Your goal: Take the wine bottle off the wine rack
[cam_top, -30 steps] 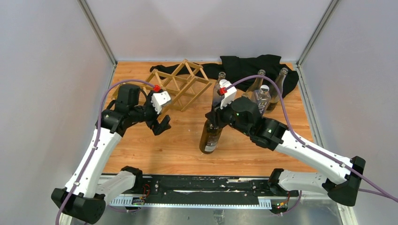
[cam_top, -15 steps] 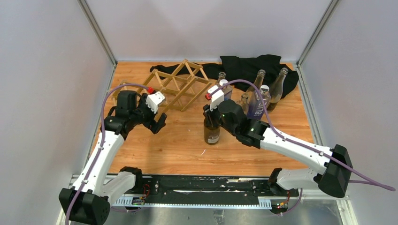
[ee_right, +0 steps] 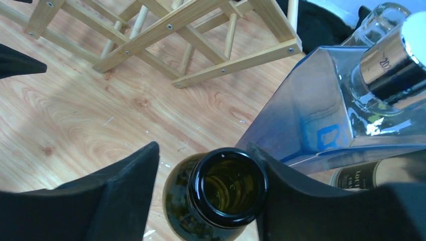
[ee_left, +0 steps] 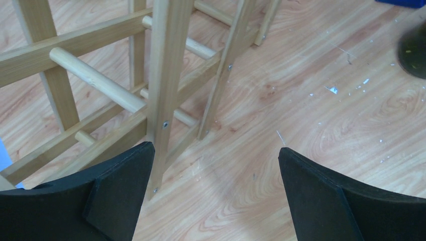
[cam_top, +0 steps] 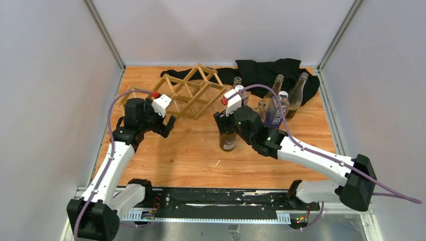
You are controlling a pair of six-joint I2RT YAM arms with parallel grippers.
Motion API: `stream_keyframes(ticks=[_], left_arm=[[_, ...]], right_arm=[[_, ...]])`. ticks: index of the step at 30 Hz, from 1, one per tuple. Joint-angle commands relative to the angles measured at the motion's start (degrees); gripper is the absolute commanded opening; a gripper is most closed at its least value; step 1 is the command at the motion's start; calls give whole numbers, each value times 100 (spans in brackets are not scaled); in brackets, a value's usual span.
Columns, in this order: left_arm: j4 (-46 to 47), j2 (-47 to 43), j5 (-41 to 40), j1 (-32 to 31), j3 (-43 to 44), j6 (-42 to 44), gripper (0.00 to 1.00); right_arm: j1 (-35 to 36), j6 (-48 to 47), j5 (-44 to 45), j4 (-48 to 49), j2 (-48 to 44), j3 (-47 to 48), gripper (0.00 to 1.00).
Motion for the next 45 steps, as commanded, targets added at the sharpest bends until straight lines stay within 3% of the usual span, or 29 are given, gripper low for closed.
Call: stream_keyframes(ticks=[1,5,9,16,26,32,36,43,45], left_arm=[[284,-63,-96,57,-2,-158,100],[202,-93,-15,59,19,-207,100],[127,-147,60,66,-93,-109,100],[316,-224,81,163,-516,175,100],[1192,68,-27,433,-1085,257,100],[1857,315,-77,481,-1258,88,100],[2420,481,-212,505,-1444,-83,100],[3396,759,-377,536,-1714,-394,100],[3660,835,-355,534,-1802,-511,100]], right_arm=[[-62,69,165,-269,-83,417,77],[-64,160,38,-644,-269,652,90],[-68,487,45,-1198,-670,835,93],[-64,1321,187,-2070,-2066,-254,95],[-84,2353,2203,-3376,-3573,-1960,97],[-279,2656,3204,-3094,-3566,-2431,100],[-585,2150,3642,-2049,-3441,-2889,100],[-2131,1998,3302,-1217,-3026,-3318,100],[-2464,1524,2662,-506,-2953,-3488,100]])
